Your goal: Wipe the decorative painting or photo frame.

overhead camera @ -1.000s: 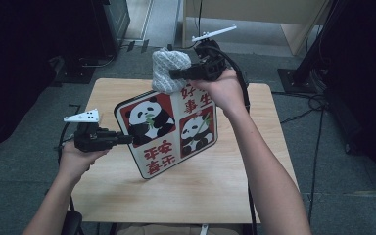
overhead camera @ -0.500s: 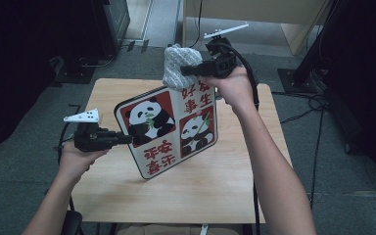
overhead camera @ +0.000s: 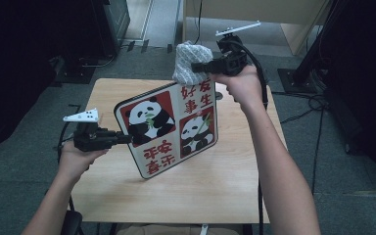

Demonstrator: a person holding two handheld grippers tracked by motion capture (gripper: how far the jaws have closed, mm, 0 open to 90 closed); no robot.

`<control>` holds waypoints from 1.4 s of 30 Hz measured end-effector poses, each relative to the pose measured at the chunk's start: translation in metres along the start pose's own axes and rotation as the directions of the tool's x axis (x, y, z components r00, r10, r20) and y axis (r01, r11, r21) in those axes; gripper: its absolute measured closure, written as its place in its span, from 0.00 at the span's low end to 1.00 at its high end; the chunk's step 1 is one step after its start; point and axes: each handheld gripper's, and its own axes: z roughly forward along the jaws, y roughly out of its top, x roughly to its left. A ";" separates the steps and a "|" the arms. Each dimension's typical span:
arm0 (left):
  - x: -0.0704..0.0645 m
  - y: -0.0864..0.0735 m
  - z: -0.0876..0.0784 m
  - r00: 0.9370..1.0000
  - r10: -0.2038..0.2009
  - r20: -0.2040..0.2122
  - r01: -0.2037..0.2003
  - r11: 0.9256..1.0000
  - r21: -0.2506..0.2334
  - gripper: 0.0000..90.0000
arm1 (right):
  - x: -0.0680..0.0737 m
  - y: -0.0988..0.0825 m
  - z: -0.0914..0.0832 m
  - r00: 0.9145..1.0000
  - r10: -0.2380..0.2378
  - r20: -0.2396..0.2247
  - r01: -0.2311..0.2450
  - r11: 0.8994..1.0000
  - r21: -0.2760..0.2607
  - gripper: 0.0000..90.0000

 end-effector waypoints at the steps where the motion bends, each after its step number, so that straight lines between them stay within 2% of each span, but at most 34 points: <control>1: 0.000 0.000 0.000 1.000 0.000 0.002 0.000 1.000 0.000 0.87 | -0.001 0.000 -0.001 1.000 0.000 0.001 0.000 1.000 -0.001 0.68; 18: 0.002 0.000 -0.001 1.000 -0.002 0.006 0.002 1.000 -0.002 0.87 | -0.022 -0.002 -0.016 0.997 0.051 0.062 -0.050 0.999 -0.018 0.68; 28: 0.002 0.000 -0.001 1.000 0.002 0.007 -0.002 1.000 0.002 0.87 | -0.038 -0.006 -0.024 0.990 0.101 0.098 -0.098 0.995 -0.036 0.68; 34: 0.002 0.000 -0.001 1.000 0.002 0.008 -0.002 1.000 0.001 0.87 | -0.049 -0.012 -0.030 0.983 0.132 0.127 -0.127 0.991 -0.047 0.69; 42: 0.003 -0.001 -0.001 1.000 0.003 0.009 -0.003 1.000 0.002 0.87 | -0.058 -0.020 -0.037 0.977 0.152 0.151 -0.145 0.988 -0.057 0.69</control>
